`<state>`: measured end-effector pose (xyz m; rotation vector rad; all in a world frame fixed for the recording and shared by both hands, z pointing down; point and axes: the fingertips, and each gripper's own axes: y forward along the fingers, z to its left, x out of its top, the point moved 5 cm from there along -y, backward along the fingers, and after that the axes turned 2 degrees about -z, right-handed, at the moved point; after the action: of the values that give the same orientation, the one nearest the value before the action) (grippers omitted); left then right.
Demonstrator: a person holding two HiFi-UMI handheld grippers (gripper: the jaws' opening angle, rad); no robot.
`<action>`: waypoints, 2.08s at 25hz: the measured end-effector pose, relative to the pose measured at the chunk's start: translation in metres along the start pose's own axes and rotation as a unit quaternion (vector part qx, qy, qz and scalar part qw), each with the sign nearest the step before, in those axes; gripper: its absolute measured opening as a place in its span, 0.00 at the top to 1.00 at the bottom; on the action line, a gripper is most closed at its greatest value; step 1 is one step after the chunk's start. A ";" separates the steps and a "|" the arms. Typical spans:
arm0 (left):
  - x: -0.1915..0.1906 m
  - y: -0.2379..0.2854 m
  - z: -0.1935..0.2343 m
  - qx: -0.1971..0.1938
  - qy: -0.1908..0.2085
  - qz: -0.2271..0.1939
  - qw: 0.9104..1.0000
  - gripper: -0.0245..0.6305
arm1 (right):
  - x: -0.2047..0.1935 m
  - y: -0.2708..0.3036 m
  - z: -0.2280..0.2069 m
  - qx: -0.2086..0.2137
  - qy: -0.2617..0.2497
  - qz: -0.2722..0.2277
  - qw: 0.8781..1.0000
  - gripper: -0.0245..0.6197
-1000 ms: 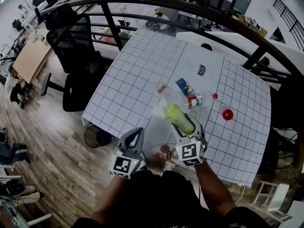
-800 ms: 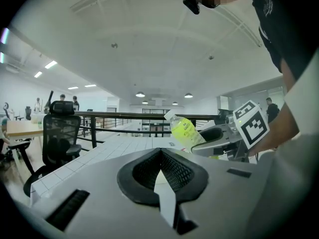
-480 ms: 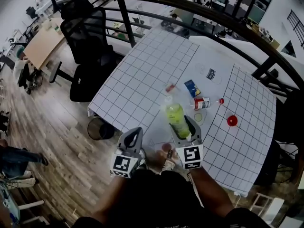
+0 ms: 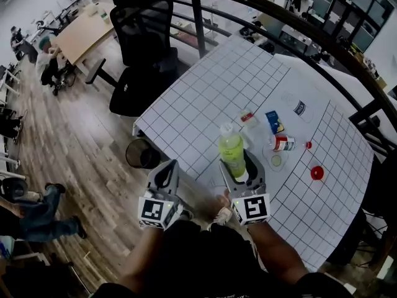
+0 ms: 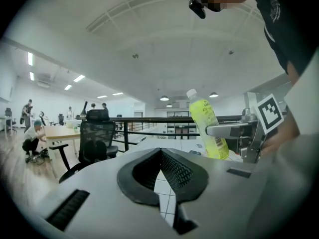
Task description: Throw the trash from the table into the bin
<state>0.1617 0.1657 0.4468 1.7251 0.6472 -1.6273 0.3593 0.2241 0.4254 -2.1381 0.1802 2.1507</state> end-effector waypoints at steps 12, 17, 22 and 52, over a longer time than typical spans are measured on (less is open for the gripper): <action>-0.025 -0.061 0.128 0.081 -0.034 -0.009 0.996 0.93 | 0.000 0.107 0.118 0.085 0.000 -0.012 0.996 0.52; -0.017 -0.083 0.192 0.102 -0.038 -0.007 0.994 0.93 | 0.010 0.160 0.173 0.116 0.016 -0.014 0.993 0.52; -0.039 -0.117 0.248 0.123 -0.054 -0.010 0.991 0.93 | -0.009 0.207 0.239 0.149 0.033 0.005 0.988 0.52; -0.070 -0.162 0.444 0.288 -0.082 0.004 0.954 0.93 | -0.087 0.413 0.386 0.280 0.110 0.084 0.950 0.52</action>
<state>-0.2585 -0.0563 0.4953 1.9426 0.0759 -2.0647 -0.0861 -0.1221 0.5184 -2.0507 0.9026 1.6453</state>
